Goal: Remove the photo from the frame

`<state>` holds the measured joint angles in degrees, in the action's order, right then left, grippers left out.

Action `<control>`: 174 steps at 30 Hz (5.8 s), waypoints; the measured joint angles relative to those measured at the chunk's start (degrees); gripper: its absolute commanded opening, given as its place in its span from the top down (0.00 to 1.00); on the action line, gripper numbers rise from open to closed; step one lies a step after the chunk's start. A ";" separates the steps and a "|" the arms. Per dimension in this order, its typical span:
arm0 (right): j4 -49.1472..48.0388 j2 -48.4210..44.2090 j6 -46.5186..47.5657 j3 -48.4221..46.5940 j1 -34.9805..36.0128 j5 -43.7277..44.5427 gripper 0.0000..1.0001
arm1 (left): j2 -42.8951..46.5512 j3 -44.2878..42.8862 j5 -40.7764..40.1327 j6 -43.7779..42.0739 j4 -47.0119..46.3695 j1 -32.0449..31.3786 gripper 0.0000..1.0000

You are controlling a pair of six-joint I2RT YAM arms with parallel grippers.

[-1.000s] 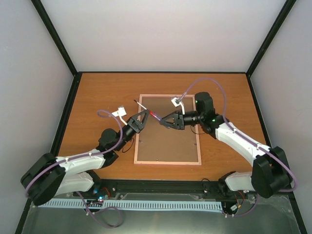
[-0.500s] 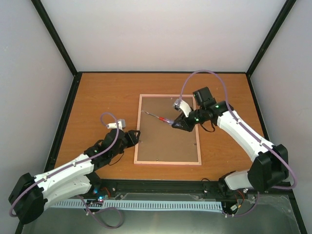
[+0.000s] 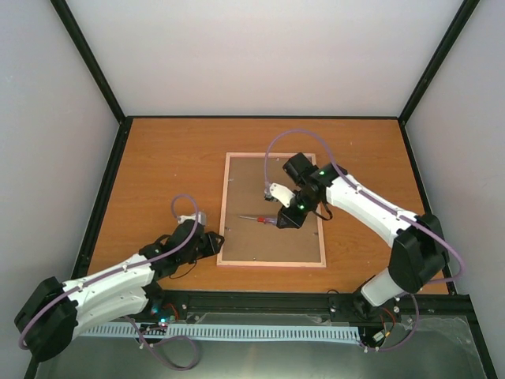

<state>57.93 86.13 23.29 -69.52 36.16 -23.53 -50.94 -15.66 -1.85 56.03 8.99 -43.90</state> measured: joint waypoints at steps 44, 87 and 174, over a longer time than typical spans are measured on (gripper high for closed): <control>3.10 15.21 -3.82 -9.20 9.70 5.57 0.97 | -16.72 -4.20 -0.94 1.62 -3.54 -0.26 0.75; 2.69 16.87 -4.74 -10.69 10.16 9.88 0.97 | -17.53 -4.66 -0.87 0.37 -4.20 -0.61 0.99; 9.55 5.27 7.23 -3.78 9.18 -7.65 0.97 | 11.85 -3.17 14.67 -29.92 -16.61 -3.23 0.59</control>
<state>67.48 91.39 30.52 -73.30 45.34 -31.18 -39.09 -18.83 12.82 26.11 -7.62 -47.13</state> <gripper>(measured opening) 0.166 0.427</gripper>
